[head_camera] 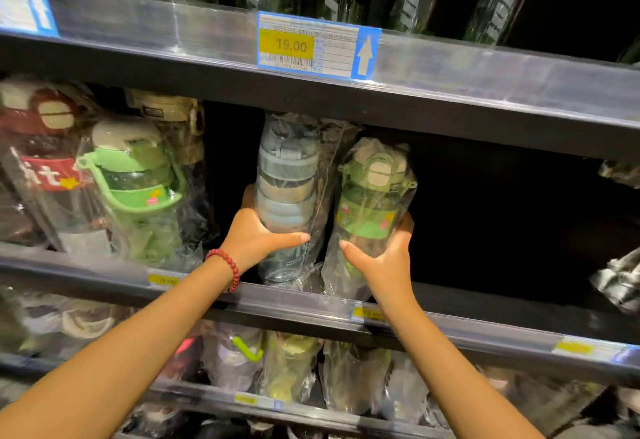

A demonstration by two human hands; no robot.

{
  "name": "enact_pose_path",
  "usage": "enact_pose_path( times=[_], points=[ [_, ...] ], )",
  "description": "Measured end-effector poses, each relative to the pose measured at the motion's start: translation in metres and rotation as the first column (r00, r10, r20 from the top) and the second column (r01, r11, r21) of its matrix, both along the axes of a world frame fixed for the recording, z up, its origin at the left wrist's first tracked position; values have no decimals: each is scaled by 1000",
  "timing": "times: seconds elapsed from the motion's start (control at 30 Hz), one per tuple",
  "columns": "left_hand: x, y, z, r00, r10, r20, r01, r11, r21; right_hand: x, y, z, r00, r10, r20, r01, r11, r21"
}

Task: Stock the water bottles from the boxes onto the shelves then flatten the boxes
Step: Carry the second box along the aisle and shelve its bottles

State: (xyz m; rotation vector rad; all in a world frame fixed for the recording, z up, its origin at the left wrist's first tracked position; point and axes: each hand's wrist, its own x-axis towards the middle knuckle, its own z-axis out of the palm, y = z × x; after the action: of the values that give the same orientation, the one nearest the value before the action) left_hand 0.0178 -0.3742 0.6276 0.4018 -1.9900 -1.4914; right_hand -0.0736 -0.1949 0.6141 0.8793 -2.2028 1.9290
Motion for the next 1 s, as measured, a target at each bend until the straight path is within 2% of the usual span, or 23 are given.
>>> enact_pose_path(
  times=[0.1, 0.2, 0.37, 0.5, 0.63, 0.7, 0.83, 1.0],
  points=[
    [0, 1, 0, 1000, 13, 5, -13, 1000, -28, -3, 5, 0, 999, 37, 13, -38, 997, 71],
    [-1, 3, 0, 1000, 4, 7, -3, 999, -44, -3, 11, 1, 991, 101, 88, -113, 984, 141],
    [5, -3, -6, 992, -93, 82, 100, 991, -91, -4, 20, 7, 962, 149, 227, -207, 943, 260],
    [7, -10, -18, 975, -44, 218, 81, 983, -164, -11, 18, 3, 977, 98, 189, -164, 915, 370],
    [4, -5, -16, 986, 49, 159, -10, 971, -237, -9, 9, 1, 989, 54, 136, -107, 899, 424],
    [6, -7, -13, 986, 47, 161, -4, 967, -253, -9, 2, 3, 992, 41, 119, -92, 882, 462],
    [12, -18, -9, 981, 49, 189, -6, 975, -222, -6, -15, 4, 984, 49, 170, -124, 879, 461],
    [15, -38, -8, 970, 135, 204, -112, 986, -121, 4, -43, 6, 976, 31, 216, -136, 859, 493]
  ],
)
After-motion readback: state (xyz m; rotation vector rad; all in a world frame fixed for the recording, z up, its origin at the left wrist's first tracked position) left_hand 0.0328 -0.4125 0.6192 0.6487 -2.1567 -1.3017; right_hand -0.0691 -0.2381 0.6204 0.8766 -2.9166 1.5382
